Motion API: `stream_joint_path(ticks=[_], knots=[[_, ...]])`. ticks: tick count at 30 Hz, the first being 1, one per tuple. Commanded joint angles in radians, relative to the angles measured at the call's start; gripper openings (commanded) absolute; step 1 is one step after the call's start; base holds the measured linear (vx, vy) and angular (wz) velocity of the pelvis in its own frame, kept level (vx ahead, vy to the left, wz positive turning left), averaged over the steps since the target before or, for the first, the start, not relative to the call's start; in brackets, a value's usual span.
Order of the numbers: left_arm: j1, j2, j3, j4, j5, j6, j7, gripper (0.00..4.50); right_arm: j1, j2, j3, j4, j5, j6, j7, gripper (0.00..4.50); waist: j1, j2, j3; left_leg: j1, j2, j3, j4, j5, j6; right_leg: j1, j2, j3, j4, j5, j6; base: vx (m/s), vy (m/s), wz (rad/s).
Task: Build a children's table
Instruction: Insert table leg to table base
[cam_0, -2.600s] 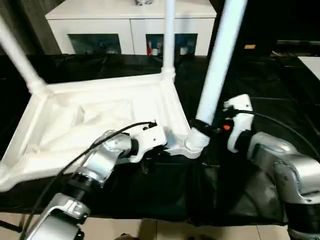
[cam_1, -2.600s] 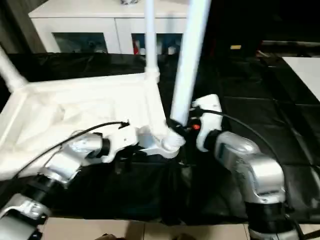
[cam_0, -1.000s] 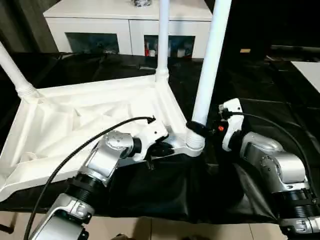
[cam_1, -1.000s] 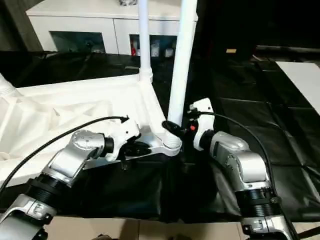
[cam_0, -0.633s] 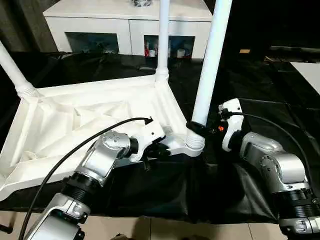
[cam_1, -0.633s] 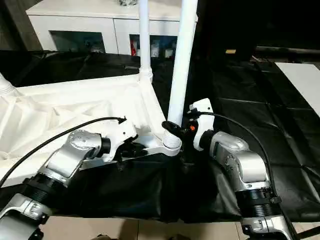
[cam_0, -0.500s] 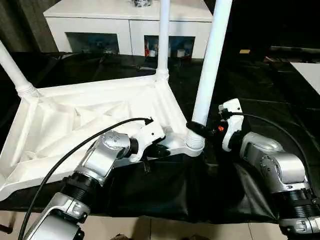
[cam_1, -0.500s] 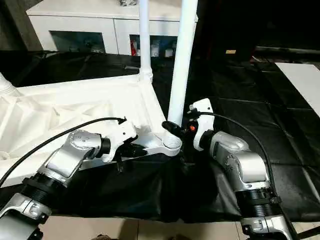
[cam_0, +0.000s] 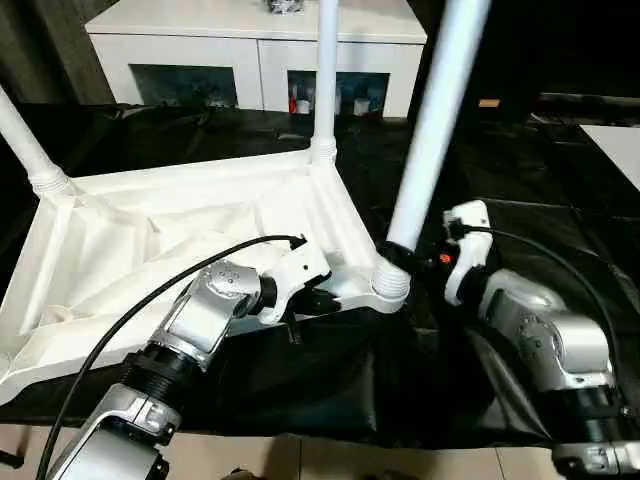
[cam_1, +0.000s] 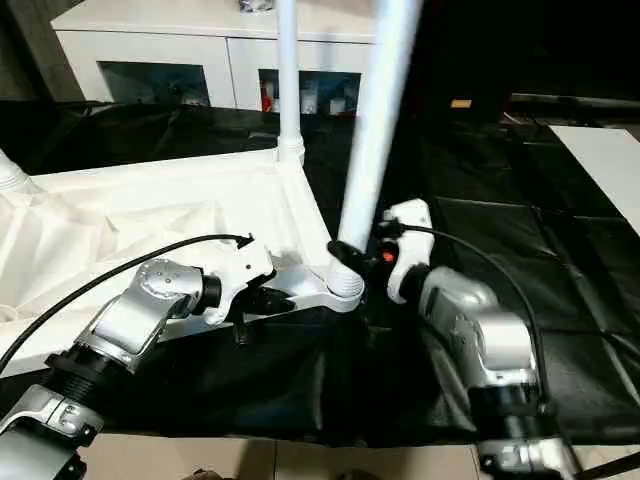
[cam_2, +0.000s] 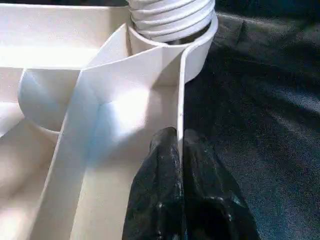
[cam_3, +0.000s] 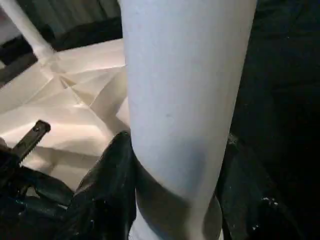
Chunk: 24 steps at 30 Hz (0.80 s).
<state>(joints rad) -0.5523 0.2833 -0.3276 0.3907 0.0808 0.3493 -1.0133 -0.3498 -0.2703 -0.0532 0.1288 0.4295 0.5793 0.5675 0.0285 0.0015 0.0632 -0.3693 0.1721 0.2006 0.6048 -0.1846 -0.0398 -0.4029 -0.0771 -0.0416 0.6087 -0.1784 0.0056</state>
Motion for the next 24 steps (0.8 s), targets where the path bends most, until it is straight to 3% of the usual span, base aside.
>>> stream_joint_path(ticks=[1,5,8,10,12,16,19,22,24], knots=[[-0.016,-0.005,0.02,0.017,-0.011,0.007,0.044,0.0,0.042,0.014,-0.02,0.025,0.004,-0.008,-0.024,1.86,0.001,-0.006,-0.064,0.015,0.051,-0.031,-0.079,-0.288,0.004,0.031,-0.065,0.041,-0.095,-0.379,-0.192,0.0,0.0,0.0],[-0.022,-0.009,0.031,0.026,-0.01,-0.002,0.063,0.0,0.092,0.039,-0.035,0.015,0.004,-0.053,-0.032,1.86,0.002,-0.002,-0.064,0.015,0.053,-0.033,-0.083,-0.306,-0.004,0.031,-0.066,0.04,-0.098,-0.392,-0.182,0.0,0.0,0.0],[-0.033,-0.016,0.046,0.044,-0.011,-0.025,0.091,0.0,0.137,0.069,-0.044,0.001,-0.022,-0.16,-0.056,1.86,0.002,0.003,-0.062,0.018,0.052,-0.034,-0.085,-0.34,-0.01,0.026,-0.067,0.039,-0.105,-0.42,-0.172,0.0,0.0,0.0],[-0.042,-0.019,0.053,0.057,-0.012,-0.033,0.103,0.0,0.155,0.084,-0.046,0.001,-0.036,-0.211,-0.065,1.86,0.002,0.001,-0.064,0.017,0.052,-0.037,-0.086,-0.34,-0.009,0.029,-0.067,0.039,-0.103,-0.419,-0.171,0.0,0.0,0.0],[-0.053,-0.022,0.063,0.071,-0.016,-0.038,0.111,0.0,0.169,0.097,-0.048,0.002,-0.054,-0.257,-0.082,1.86,0.002,0.007,-0.065,0.013,0.051,-0.037,-0.089,-0.335,-0.006,0.03,-0.068,0.038,-0.104,-0.412,-0.167,0.0,0.0,0.0],[-0.078,-0.021,0.074,0.1,-0.016,-0.048,0.122,0.0,0.187,0.118,-0.041,0.016,-0.076,-0.327,-0.095,1.86,0.004,0.012,-0.065,0.015,0.052,-0.036,-0.089,-0.347,-0.003,0.028,-0.067,0.039,-0.105,-0.389,-0.183,0.0,0.0,0.0],[-0.09,-0.017,0.071,0.115,-0.012,-0.054,0.121,0.0,0.194,0.12,-0.027,0.033,-0.098,-0.37,-0.096,1.86,0.005,0.012,-0.065,0.014,0.051,-0.037,-0.091,-0.351,-0.003,0.031,-0.067,0.038,-0.103,-0.384,-0.185,0.0,0.0,0.0],[-0.09,-0.007,0.066,0.106,-0.015,-0.05,0.104,0.0,0.199,0.084,0.05,0.041,-0.16,-0.37,-0.072,1.86,0.006,0.01,-0.066,0.011,0.052,-0.036,-0.091,-0.328,0.003,0.035,-0.066,0.038,-0.098,-0.346,-0.196,0.0,0.0,0.0],[-0.092,-0.004,0.062,0.108,-0.015,-0.052,0.1,0.0,0.197,0.079,0.059,0.044,-0.168,-0.366,-0.068,1.86,0.005,0.011,-0.065,0.012,0.052,-0.034,-0.09,-0.329,0.008,0.034,-0.067,0.039,-0.1,-0.352,-0.197,0.0,0.0,0.0]])
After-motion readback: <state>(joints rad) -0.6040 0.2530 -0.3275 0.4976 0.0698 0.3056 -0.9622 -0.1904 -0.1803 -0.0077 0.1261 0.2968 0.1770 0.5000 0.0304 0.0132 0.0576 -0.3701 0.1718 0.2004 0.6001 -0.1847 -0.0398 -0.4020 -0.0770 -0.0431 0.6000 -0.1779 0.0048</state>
